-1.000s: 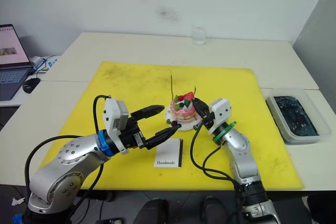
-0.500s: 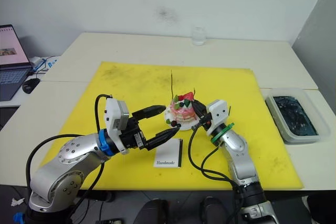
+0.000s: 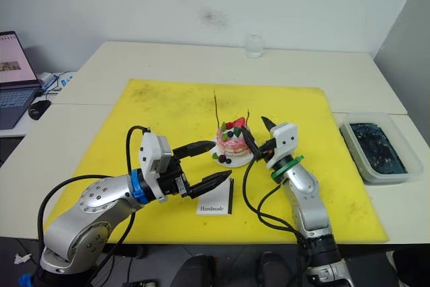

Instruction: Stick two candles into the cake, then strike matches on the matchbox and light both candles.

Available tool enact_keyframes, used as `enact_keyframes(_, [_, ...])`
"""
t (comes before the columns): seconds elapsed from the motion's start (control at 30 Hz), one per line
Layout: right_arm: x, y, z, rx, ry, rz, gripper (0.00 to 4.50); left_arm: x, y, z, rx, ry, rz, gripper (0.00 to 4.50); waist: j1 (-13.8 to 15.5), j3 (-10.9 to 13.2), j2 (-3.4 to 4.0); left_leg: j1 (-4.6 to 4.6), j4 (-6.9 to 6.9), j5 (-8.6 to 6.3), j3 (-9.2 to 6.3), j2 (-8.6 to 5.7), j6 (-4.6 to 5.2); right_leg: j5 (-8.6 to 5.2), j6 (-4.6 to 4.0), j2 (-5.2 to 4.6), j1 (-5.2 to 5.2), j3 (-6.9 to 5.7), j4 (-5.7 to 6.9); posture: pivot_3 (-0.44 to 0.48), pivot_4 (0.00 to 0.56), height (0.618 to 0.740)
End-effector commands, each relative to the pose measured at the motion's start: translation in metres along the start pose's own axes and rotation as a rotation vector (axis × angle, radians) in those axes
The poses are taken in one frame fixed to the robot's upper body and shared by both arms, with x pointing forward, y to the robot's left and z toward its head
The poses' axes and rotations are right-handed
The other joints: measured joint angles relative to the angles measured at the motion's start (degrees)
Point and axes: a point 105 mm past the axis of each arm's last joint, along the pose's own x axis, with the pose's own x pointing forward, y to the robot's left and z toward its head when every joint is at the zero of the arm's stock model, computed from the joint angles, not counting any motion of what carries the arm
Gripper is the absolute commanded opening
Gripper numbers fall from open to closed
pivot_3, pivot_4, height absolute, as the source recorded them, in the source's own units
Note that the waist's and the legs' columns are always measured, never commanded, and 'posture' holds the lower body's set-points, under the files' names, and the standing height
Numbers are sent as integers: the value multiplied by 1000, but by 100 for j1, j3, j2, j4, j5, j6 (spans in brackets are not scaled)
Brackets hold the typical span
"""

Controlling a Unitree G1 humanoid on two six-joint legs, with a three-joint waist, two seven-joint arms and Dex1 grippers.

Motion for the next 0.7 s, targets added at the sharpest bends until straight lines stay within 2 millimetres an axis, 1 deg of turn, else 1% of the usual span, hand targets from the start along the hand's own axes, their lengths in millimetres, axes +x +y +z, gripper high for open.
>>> enact_keyframes(0.03, [-3, -6, 27, -39, -63, -5, 3181, -4, 2, -1, 9, 20, 0, 4500, 0, 0, 0, 0, 0, 0, 0, 0, 0, 0, 0, 0, 0, 0, 0, 0, 150, 740])
enact_keyframes(0.13, [-17, -11, 37, -99, -36, 35, 3181, -16, 22, -8, -82, 67, 72, 4500, 11, 0, 0, -1, -1, 0, -1, 0, 0, -1, 0, -5, -1, -3, 0, 0, 150, 740])
enact_keyframes(0.17, [-23, -13, 38, -118, -14, 56, 3181, -22, 29, -14, -131, 101, 93, 4500, 11, 0, 0, -2, -1, 0, -1, -1, 0, -1, -1, -14, -1, -4, -1, 0, 150, 740])
enact_keyframes(0.23, [-32, -16, 39, -136, 27, 86, 3181, -31, 35, -23, -213, 157, 113, 4500, 5, 0, 0, -1, -1, 0, -1, -1, 0, -2, -1, -25, -1, -6, -1, 0, 150, 740])
enact_keyframes(0.3, [-41, -18, 38, -151, 86, 120, 3181, -40, 33, -30, -333, 215, 82, 4500, -7, 1, 0, -1, -1, 0, -2, 0, 0, -2, -2, -26, -2, -8, -1, 0, 150, 740])
enact_keyframes(0.37, [-50, -17, 36, -166, 155, 173, 3181, -50, 26, -34, -489, 281, 18, 4500, -37, 2, -1, -1, -3, 0, -1, 1, 0, -3, -3, -26, -2, -7, -1, 0, 150, 740])
enact_keyframes(0.43, [-60, -8, 30, -157, 245, 272, 3181, -59, 14, -34, -639, 354, -73, 4500, -39, 2, -2, -1, -3, 0, -4, 1, 0, -4, -3, -28, -2, -11, -1, 0, 150, 740])
enact_keyframes(0.5, [-69, 0, 26, -151, 304, 353, 3181, -65, 8, -31, -758, 383, -129, 4500, -40, 3, -3, -1, -4, 0, -6, 0, 0, -7, -7, -28, -3, -14, -2, 0, 150, 740])
enact_keyframes(0.57, [-79, 11, 20, -149, 367, 444, 3181, -68, 4, -31, -816, 431, -158, 4500, -38, 4, -3, -1, -4, 0, -6, -2, 0, -8, -8, -30, -2, -15, -2, 0, 150, 740])
enact_keyframes(0.6, [-83, 15, 16, -147, 398, 481, 3024, -68, 4, -32, -843, 446, -162, 4500, -40, 4, -3, -1, -4, 0, -6, -2, 0, -8, -8, -31, -2, -14, -2, 0, 150, 740])
enact_keyframes(0.67, [-88, 21, 10, -144, 444, 533, 2570, -65, 6, -37, -883, 480, -150, 4500, -41, 5, -4, 1, -4, 0, -5, -4, 0, -8, -7, -32, -2, -12, -3, 0, 150, 740])
enact_keyframes(0.7, [-90, 23, 7, -145, 467, 549, 2175, -62, 7, -39, -900, 488, -143, 4500, -40, 5, -4, 1, -3, 0, -6, -5, 0, -7, -6, -32, -2, -13, -2, 0, 150, 740])
